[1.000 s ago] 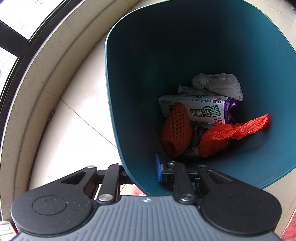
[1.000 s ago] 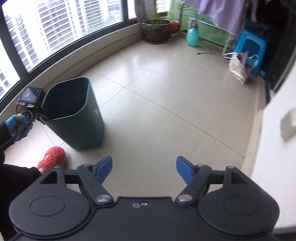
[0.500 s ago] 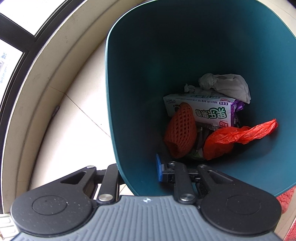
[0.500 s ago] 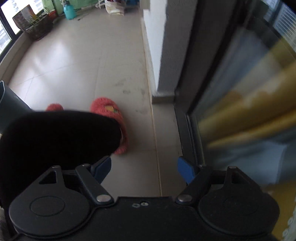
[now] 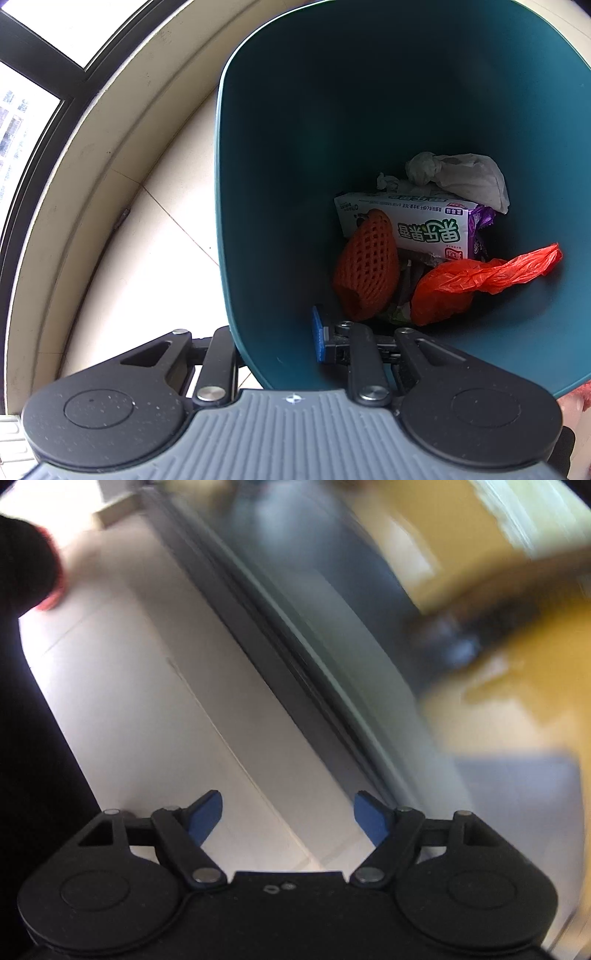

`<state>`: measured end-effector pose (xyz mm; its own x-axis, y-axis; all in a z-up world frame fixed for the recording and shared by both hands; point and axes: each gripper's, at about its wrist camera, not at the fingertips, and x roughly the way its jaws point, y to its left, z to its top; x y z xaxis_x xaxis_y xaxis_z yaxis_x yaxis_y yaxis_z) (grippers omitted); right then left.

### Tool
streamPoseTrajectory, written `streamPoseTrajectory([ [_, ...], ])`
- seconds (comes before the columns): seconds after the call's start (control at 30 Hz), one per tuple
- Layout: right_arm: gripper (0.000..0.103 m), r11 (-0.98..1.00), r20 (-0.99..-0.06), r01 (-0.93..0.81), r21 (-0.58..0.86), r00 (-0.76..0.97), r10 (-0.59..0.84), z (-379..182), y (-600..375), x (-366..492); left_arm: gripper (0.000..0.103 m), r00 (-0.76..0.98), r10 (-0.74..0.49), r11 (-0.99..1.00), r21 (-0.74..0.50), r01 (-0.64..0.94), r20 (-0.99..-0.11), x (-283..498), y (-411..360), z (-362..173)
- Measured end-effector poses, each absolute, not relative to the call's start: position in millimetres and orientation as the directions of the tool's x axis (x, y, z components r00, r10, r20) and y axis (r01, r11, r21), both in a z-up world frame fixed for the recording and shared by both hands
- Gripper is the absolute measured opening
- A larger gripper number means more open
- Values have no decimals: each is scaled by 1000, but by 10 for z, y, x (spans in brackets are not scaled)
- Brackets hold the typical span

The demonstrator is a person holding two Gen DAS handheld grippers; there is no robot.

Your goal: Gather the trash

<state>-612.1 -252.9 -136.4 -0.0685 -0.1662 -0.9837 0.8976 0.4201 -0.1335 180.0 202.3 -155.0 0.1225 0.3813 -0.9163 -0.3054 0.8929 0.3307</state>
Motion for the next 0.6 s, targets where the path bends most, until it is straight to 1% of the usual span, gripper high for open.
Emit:
streamPoseTrajectory([
  [0.1,79,292,-982,946,-137,-91,-168,-1497,-2181,-6715,21,133,393,891,341,-301,-910,1784,2020,-1548],
  [0.27,79,69,-981,985,-155,-146,-124,-1812,-1538,-7527,21,129,399,883,342,-320,-908,1764,2008,-1555],
  [0.37,79,-150,-982,973,-175,-184,-49,-2058,-1162,-7978,21,125,399,881,342,-326,-908,1766,2005,-1560],
  [0.43,78,-244,-980,949,-198,-201,13,-2222,-982,-8116,21,120,395,881,338,-331,-911,1761,2008,-1553],
  [0.5,77,-251,-978,946,-207,-202,46,-2332,-904,-8083,21,118,391,881,335,-334,-913,1755,2008,-1545],
  [0.6,78,-223,-988,962,-155,-155,18,-2383,-973,-8000,21,120,383,883,325,-338,-916,1743,2010,-1529],
])
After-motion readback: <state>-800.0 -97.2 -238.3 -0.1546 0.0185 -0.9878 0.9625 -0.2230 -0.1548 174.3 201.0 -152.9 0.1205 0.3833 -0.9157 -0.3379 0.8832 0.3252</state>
